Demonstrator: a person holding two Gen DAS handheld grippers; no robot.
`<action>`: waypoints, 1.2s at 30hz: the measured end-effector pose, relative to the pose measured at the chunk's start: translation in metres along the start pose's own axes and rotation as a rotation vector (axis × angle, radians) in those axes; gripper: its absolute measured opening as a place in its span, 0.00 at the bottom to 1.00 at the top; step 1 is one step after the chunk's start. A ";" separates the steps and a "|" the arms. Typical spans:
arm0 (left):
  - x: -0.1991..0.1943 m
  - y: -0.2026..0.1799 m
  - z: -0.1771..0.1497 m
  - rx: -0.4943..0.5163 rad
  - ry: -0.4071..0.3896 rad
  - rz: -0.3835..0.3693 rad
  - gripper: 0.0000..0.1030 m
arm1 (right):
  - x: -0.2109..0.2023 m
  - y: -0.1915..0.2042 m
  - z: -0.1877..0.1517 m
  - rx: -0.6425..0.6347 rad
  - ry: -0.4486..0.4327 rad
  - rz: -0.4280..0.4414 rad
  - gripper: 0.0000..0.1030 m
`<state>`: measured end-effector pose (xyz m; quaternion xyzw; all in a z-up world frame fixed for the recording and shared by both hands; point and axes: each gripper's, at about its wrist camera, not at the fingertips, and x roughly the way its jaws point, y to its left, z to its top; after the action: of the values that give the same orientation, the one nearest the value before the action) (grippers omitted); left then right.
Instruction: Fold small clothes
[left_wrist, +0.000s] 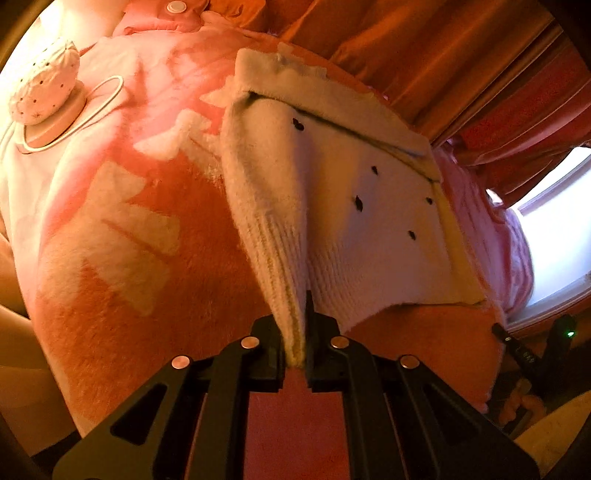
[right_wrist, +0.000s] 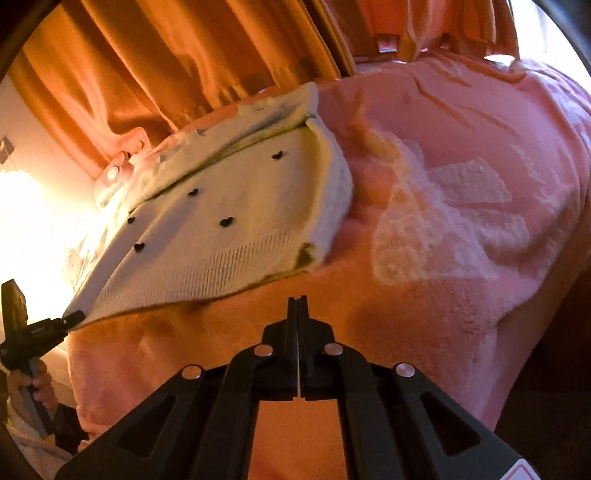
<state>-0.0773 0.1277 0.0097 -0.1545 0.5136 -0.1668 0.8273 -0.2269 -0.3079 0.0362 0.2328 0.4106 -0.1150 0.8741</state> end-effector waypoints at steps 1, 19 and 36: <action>0.007 0.002 0.003 -0.007 0.014 0.002 0.11 | 0.002 -0.001 0.005 0.010 -0.002 0.006 0.09; 0.090 -0.003 0.016 -0.098 0.068 0.043 0.67 | 0.096 0.039 0.045 -0.095 0.132 -0.077 0.18; -0.006 0.000 0.019 -0.101 -0.049 -0.104 0.06 | -0.019 0.000 0.019 0.015 -0.133 0.174 0.07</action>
<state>-0.0631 0.1314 0.0224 -0.2264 0.4924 -0.1794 0.8210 -0.2266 -0.3169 0.0617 0.2660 0.3289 -0.0570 0.9043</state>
